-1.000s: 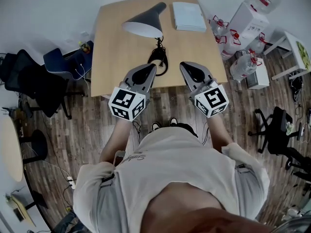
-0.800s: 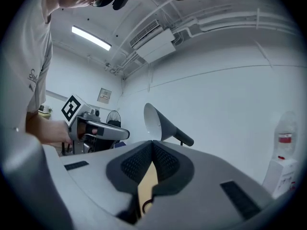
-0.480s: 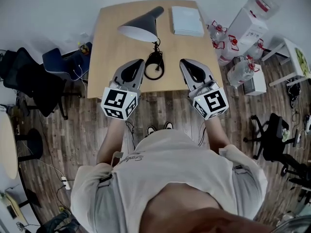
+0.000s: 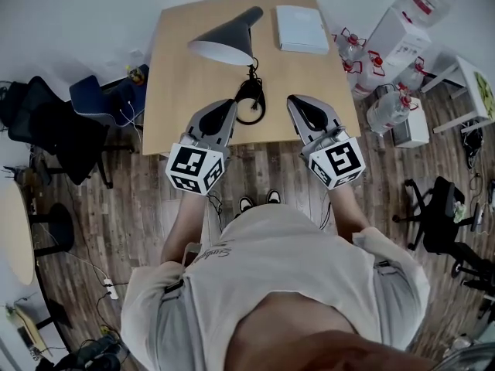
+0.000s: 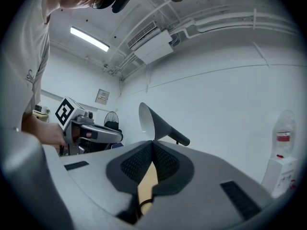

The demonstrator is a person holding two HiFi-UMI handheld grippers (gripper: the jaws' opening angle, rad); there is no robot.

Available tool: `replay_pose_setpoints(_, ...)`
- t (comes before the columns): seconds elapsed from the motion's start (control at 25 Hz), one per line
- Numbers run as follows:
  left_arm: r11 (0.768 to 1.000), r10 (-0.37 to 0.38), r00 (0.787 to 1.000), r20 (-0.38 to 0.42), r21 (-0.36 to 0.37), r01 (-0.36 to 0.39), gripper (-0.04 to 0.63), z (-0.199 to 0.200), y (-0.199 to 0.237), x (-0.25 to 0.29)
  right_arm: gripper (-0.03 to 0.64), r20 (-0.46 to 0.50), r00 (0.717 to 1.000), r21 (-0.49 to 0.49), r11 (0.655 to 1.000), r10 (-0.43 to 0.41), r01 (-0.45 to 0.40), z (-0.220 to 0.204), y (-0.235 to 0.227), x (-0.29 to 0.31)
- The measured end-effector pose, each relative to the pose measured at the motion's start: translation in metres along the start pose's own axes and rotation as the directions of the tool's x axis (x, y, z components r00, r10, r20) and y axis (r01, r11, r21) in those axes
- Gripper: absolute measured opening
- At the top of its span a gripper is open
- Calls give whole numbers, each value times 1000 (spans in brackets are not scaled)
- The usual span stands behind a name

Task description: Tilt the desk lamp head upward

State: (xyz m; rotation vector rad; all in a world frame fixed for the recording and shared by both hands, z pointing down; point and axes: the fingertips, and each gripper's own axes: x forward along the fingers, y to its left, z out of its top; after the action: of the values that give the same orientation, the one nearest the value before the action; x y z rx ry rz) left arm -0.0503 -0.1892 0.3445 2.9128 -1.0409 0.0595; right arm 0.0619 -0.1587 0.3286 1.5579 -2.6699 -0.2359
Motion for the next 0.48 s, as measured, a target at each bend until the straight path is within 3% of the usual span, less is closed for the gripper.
replay_pose_setpoints(0.48,997,-27,999,20,-67,29,14,-13,-7,12,-5,-43,999,3,1000,19,-19,-18,-4,13)
